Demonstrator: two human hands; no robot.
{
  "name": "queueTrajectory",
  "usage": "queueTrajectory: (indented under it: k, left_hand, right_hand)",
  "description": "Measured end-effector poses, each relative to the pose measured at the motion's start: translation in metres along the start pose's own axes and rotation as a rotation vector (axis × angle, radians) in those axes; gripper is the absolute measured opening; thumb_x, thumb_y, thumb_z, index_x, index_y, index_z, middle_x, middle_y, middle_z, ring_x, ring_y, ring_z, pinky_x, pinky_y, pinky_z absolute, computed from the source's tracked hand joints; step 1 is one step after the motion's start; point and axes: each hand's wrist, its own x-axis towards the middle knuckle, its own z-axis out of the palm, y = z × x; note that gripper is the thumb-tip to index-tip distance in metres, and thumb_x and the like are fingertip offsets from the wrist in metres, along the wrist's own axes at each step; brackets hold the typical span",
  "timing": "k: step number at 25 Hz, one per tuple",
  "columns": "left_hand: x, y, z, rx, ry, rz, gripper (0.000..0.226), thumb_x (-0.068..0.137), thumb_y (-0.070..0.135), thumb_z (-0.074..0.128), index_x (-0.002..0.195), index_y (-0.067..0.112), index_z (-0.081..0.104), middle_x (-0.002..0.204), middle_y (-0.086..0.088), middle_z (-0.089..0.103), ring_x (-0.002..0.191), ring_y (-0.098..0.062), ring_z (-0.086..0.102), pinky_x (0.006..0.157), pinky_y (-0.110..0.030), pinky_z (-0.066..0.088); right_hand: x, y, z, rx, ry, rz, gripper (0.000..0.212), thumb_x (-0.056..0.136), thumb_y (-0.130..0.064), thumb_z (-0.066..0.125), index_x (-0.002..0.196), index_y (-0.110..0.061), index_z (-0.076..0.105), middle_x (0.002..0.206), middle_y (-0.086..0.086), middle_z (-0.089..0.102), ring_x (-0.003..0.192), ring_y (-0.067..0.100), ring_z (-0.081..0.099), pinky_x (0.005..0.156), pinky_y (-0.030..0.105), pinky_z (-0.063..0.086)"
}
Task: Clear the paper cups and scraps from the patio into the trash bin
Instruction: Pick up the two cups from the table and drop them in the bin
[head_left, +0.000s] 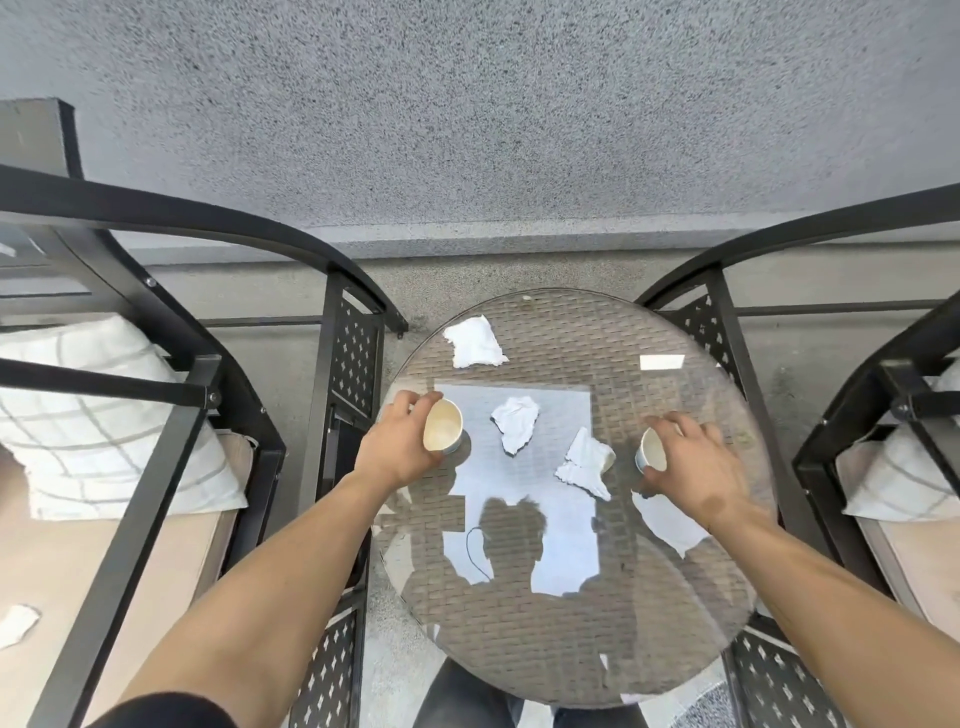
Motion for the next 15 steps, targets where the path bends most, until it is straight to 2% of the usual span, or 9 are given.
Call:
queueTrajectory:
  k: [6,9,13,15]
  left_hand:
    - [-0.005,0.001,0.003,-0.031,-0.021,-0.008,0.088,0.074,0.041,0.073,0.147,0.028,0.026,0.132,-0.002,0.034,0.117,-0.026,0.048,0.087,-0.047,0.052]
    - [-0.017,0.012,-0.006,-0.155,-0.002,-0.056,0.085,0.07,0.041,0.075,0.141,0.027,0.031,0.131,-0.001,0.033,0.112,-0.028,0.052,0.086,-0.045,0.051]
    - [-0.056,0.032,-0.025,-0.306,0.144,-0.096,0.086,0.064,0.051,0.076,0.134,0.024,0.036,0.129,0.003,0.033,0.107,-0.024,0.055,0.086,-0.043,0.05]
    - [-0.081,0.043,-0.037,-0.349,0.219,-0.107,0.09,0.057,0.059,0.068,0.134,0.026,0.036,0.124,0.006,0.034,0.107,-0.022,0.054,0.087,-0.042,0.05]
  right_hand:
    - [-0.02,-0.018,-0.015,0.063,0.096,-0.075,0.064,0.08,-0.04,0.061,0.139,-0.032,0.037,0.145,-0.008,0.033,0.125,0.023,0.029,0.089,0.041,0.047]
    - [-0.03,-0.026,-0.031,0.084,0.123,-0.136,0.067,0.079,-0.042,0.057,0.141,-0.033,0.034,0.144,-0.008,0.033,0.125,0.02,0.027,0.09,0.041,0.048]
    - [-0.039,-0.042,-0.06,0.087,0.209,-0.262,0.068,0.08,-0.043,0.055,0.143,-0.03,0.034,0.145,-0.005,0.035,0.129,0.02,0.024,0.093,0.041,0.046]
    - [-0.044,-0.049,-0.078,0.082,0.249,-0.355,0.068,0.08,-0.043,0.056,0.143,-0.03,0.034,0.144,-0.005,0.036,0.13,0.019,0.023,0.096,0.04,0.044]
